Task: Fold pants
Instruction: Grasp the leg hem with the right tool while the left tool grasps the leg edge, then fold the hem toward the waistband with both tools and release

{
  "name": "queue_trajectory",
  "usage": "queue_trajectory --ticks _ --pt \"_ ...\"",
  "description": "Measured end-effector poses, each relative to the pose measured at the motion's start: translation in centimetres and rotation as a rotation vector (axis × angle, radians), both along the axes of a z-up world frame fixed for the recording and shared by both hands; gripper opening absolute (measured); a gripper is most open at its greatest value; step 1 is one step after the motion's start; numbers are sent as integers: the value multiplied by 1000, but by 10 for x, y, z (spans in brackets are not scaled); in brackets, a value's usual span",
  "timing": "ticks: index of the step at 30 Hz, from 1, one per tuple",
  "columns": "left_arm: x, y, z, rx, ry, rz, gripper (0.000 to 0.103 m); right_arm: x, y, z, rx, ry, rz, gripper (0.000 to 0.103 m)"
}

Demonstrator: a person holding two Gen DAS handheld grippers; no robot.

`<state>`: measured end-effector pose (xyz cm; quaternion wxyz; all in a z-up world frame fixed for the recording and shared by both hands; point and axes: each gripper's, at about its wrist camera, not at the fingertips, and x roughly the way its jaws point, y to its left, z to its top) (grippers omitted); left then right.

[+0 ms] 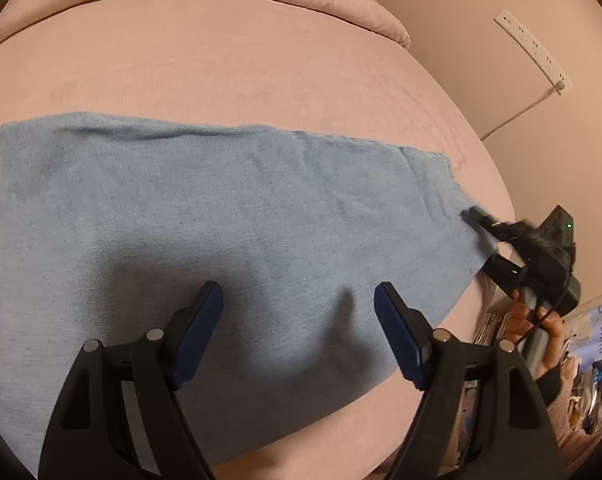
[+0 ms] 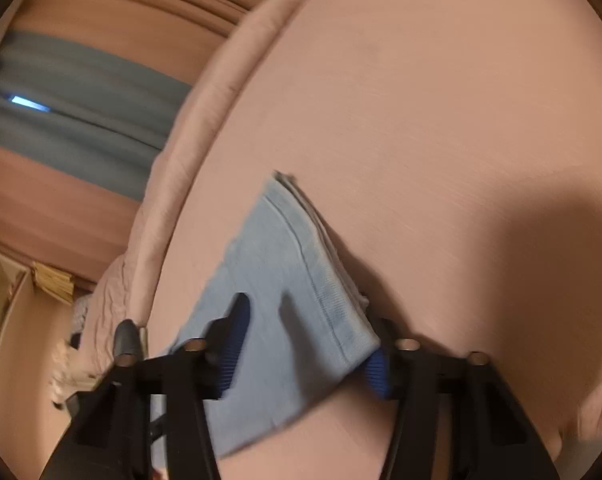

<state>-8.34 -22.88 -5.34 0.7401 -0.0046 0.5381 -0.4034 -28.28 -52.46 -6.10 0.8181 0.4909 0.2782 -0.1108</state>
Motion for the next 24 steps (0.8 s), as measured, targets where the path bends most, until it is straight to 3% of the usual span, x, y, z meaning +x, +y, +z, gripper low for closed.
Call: queue_trajectory --ticks 3,8,11,12,14,18,19,21,23,24 --pt "4 6 1 -37 32 19 77 10 11 8 -41 -10 -3 17" --pt "11 23 11 -187 126 51 77 38 90 71 -484 -7 162 17" --pt "13 30 25 -321 165 59 82 54 144 86 -655 -10 293 17" --pt "14 33 29 -378 183 63 84 59 158 86 -684 -9 324 17" --pt "16 37 32 -414 192 80 91 69 188 83 -737 -8 396 17" --pt "26 38 17 -392 233 103 90 74 229 71 -785 -8 506 17" --pt "30 38 10 -390 257 111 87 74 239 69 -801 -4 535 17" --pt "33 40 3 -396 283 128 66 73 255 65 -835 6 579 17" --pt "36 45 -1 -380 280 152 27 70 269 63 -861 10 619 17" --pt "37 50 -2 -370 271 167 23 69 274 63 -868 8 632 17"
